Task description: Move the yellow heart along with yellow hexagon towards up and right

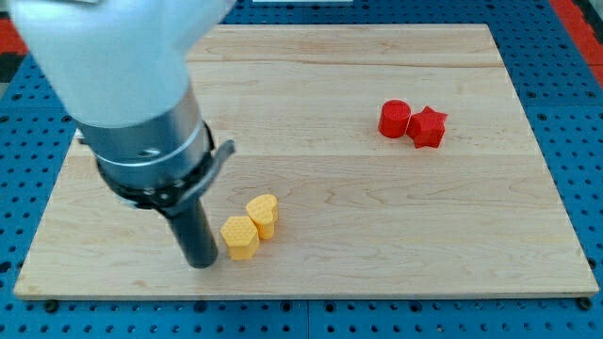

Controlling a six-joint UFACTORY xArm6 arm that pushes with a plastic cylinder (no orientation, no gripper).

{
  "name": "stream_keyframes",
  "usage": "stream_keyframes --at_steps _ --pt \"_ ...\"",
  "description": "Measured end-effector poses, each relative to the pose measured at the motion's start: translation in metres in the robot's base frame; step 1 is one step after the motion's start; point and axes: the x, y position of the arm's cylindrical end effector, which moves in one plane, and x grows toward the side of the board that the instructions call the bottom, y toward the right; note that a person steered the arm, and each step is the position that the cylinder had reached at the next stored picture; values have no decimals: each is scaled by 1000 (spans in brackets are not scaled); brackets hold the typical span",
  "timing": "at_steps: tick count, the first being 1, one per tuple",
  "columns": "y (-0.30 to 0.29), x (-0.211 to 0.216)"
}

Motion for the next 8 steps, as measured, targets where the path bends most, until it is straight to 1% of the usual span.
stream_keyframes --at_steps 1,3,5,7,8 --pt "14 -2" --pt "24 -23" --pt "73 -54" --pt "104 -100" --pt "149 -106"
